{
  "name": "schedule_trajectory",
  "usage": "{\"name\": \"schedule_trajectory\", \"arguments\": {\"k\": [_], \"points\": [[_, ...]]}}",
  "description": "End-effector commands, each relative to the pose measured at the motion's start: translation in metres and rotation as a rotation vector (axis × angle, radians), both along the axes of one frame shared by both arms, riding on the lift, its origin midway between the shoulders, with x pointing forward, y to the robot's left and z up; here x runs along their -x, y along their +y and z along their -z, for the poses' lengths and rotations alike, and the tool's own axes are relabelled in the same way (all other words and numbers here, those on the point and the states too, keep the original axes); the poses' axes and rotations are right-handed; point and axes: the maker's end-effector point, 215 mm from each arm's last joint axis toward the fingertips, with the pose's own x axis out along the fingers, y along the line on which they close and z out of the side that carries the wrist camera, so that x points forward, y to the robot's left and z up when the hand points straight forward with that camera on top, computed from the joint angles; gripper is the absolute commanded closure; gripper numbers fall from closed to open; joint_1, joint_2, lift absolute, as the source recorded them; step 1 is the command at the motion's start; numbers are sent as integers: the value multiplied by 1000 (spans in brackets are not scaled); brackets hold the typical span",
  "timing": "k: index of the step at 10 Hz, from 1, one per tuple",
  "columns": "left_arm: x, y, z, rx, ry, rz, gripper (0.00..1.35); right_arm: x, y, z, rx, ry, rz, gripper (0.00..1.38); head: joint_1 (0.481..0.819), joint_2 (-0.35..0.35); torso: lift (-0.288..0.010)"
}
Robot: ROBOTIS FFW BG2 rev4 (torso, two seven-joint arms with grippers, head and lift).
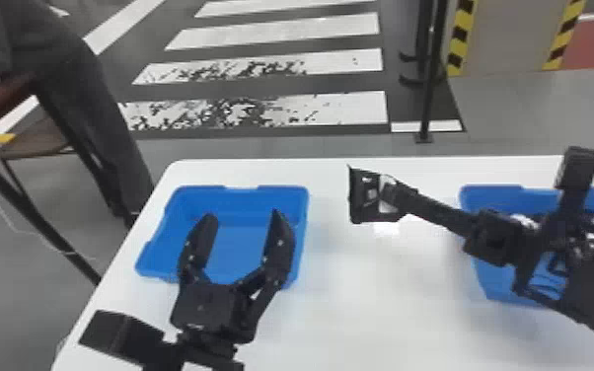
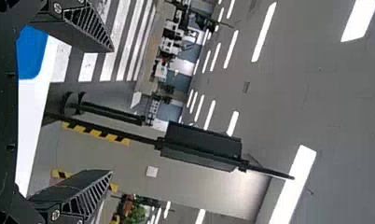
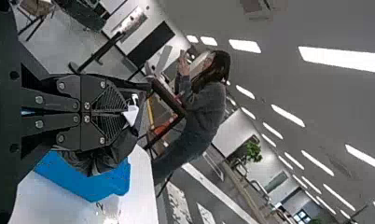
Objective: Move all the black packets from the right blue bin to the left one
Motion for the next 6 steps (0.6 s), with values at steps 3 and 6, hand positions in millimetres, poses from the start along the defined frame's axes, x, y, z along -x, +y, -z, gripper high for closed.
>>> {"name": "schedule_trajectory", "arguments": {"k": [3, 6], "points": [[-13, -34, 30, 105, 139, 117, 108, 14, 27, -3, -77, 52, -80, 1200, 695, 197, -140], [-16, -54, 35, 178, 171, 212, 108, 34, 55, -2, -112, 90, -156, 1200, 695, 197, -140]]}}
